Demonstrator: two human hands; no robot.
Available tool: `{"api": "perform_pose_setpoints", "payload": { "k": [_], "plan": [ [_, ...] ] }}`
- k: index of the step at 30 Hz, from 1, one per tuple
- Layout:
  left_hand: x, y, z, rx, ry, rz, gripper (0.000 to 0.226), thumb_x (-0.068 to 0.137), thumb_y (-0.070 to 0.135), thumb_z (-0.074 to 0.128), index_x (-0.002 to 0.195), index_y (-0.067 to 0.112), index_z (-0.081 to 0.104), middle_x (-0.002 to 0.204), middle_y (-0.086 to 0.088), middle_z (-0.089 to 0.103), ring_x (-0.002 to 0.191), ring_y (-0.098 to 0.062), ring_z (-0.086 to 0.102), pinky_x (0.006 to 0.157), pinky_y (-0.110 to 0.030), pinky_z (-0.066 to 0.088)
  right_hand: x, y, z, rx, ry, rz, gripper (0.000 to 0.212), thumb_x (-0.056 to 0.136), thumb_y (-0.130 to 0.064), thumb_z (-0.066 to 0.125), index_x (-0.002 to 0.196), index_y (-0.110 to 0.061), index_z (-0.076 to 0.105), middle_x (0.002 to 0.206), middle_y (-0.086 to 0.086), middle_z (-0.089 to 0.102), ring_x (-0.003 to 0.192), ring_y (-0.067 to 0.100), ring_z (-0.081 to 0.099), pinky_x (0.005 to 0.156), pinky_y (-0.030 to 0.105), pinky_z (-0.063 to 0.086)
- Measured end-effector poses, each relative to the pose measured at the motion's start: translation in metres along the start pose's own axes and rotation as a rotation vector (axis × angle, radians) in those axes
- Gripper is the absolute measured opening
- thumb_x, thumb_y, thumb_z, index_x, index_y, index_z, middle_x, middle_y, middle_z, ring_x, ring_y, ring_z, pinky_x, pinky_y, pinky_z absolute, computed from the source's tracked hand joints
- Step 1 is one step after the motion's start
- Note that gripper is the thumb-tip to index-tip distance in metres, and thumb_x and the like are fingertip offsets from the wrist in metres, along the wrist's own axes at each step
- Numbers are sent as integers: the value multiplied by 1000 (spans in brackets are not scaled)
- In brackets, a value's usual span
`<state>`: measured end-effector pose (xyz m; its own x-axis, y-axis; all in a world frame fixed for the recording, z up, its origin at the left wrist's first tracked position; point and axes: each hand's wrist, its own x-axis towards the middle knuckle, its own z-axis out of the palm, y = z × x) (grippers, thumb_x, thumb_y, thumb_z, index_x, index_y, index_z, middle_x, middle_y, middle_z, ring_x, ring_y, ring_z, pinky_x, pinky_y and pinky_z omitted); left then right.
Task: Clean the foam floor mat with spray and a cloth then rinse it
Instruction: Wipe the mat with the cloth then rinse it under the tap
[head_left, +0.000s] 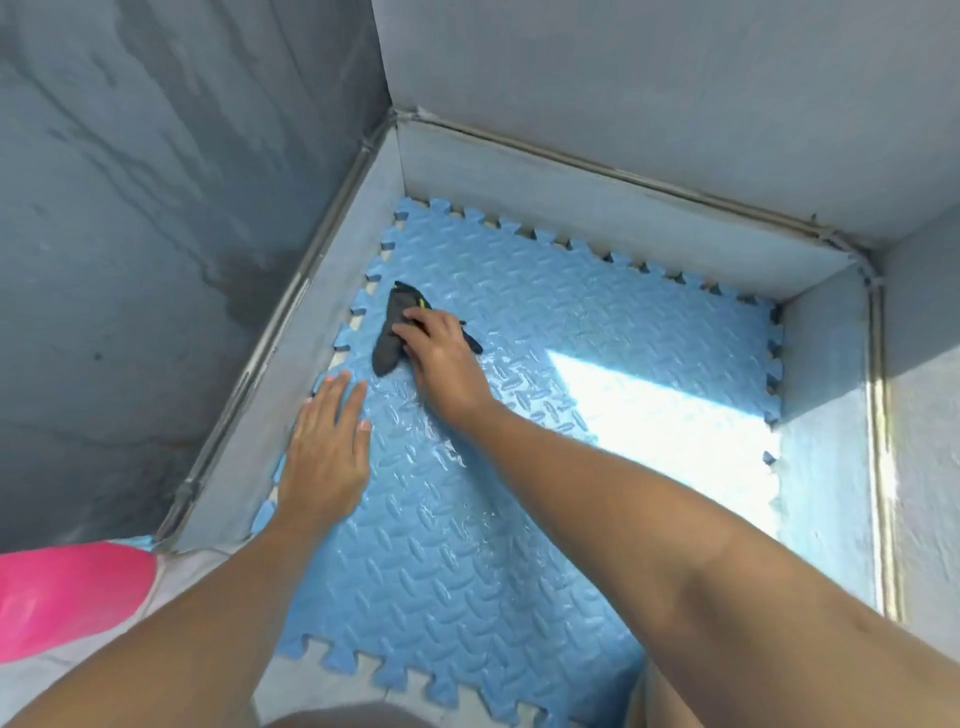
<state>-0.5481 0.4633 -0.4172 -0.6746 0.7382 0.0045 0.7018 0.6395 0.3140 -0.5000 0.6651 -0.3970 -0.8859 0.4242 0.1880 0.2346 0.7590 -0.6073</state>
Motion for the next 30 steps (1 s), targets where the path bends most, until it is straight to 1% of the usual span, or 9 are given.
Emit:
{"api": "perform_pose_setpoints", "payload": {
  "k": [3,7,11,15,18,21,25,27,30],
  "plan": [
    [1,0,1,-38,8,-18,53,103,27,38,152,9,49,163,-12,41,153,-31,33,124,-50,25,37,34,-18,-90,0,25,38,86,5,63,123,-5,67,136,17,57,125,37,48,104,45,44],
    [0,-2,2,-53,20,-25,53,103,27,37,151,9,49,162,-13,42,153,-32,33,124,-51,26,30,121,-76,-208,141,361,34,95,-9,52,127,-13,64,139,11,52,130,26,44,112,34,35],
    [-1,-2,3,-58,38,-16,54,103,27,37,152,8,49,162,-14,42,153,-33,34,123,-52,27,-34,197,-151,-313,309,602,33,91,-2,50,119,0,67,128,24,58,118,45,51,103,39,39],
    [0,-3,4,-53,51,-13,53,103,26,38,151,7,49,162,-14,42,153,-34,33,124,-51,26,-108,226,-196,-372,445,897,39,91,-13,46,121,2,65,128,27,56,115,47,51,99,39,35],
    [-1,-2,4,-51,64,-2,53,103,26,38,150,6,50,161,-16,43,152,-35,34,124,-52,27,-123,208,-192,-368,521,974,35,97,-16,48,124,-1,64,131,23,53,121,44,47,99,44,39],
    [-1,-2,4,-42,78,14,52,104,25,37,149,3,51,159,-18,45,151,-36,36,124,-53,28,-97,167,-160,-285,492,897,33,101,-20,50,129,-7,62,136,13,51,129,33,39,105,41,37],
    [-1,1,3,-54,74,8,52,104,25,38,149,3,51,159,-18,44,151,-36,36,124,-53,28,-58,81,-89,-113,323,627,33,102,-25,51,131,-14,62,136,3,51,119,12,36,109,33,36],
    [-1,2,2,-58,68,0,52,104,25,38,149,4,51,159,-17,44,151,-35,35,124,-52,27,-46,41,-49,-87,201,356,32,100,-22,56,127,-8,66,131,8,57,117,19,42,105,31,39],
    [-1,3,-2,-58,68,4,51,104,25,38,149,4,50,159,-17,44,151,-35,35,125,-52,27,-41,2,-14,-82,17,-5,27,96,-16,63,119,-3,69,124,13,62,113,32,50,101,38,44]
  ]
}}
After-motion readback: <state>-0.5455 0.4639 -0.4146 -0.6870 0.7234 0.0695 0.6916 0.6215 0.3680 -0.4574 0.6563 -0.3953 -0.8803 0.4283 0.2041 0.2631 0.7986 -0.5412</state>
